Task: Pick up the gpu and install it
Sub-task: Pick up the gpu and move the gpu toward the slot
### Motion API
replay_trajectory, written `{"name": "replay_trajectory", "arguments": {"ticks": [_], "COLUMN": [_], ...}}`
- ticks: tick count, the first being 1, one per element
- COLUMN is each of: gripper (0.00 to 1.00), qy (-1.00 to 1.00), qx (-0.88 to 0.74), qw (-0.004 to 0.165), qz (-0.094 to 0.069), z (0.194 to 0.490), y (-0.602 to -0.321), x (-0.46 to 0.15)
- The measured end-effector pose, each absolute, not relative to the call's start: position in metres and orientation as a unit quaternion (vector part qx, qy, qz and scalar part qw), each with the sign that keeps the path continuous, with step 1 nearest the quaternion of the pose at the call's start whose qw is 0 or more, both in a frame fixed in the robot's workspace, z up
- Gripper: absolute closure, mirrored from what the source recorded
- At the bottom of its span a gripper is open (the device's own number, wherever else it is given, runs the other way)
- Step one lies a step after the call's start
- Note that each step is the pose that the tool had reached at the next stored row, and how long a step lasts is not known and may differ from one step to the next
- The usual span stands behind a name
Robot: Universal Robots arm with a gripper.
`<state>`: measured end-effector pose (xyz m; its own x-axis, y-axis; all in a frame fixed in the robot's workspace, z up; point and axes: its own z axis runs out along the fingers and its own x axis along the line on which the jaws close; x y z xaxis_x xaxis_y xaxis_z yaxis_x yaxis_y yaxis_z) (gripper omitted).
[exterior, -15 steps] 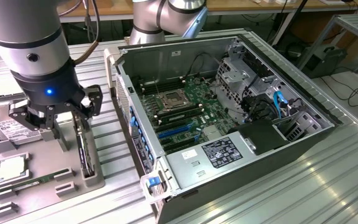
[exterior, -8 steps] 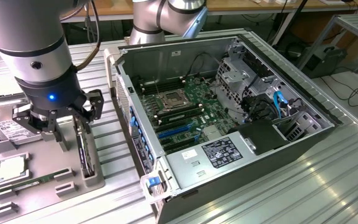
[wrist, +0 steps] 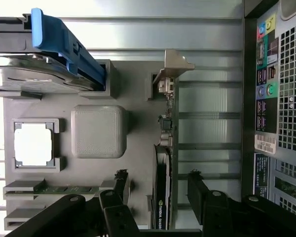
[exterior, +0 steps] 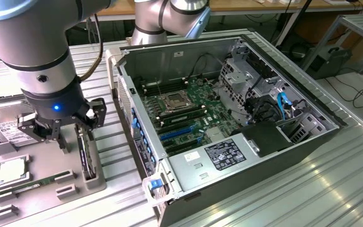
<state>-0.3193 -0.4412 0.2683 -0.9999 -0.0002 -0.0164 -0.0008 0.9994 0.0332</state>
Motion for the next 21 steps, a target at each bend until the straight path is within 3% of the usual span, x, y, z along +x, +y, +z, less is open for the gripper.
{"name": "replay_trajectory", "arguments": {"ticks": [21], "gripper": [0.4], "qy": [1.0], "qx": [0.013], "qw": [0.002], "qz": [0.014], "z": [0.231], "y": [-0.44], "x": [-0.317]}}
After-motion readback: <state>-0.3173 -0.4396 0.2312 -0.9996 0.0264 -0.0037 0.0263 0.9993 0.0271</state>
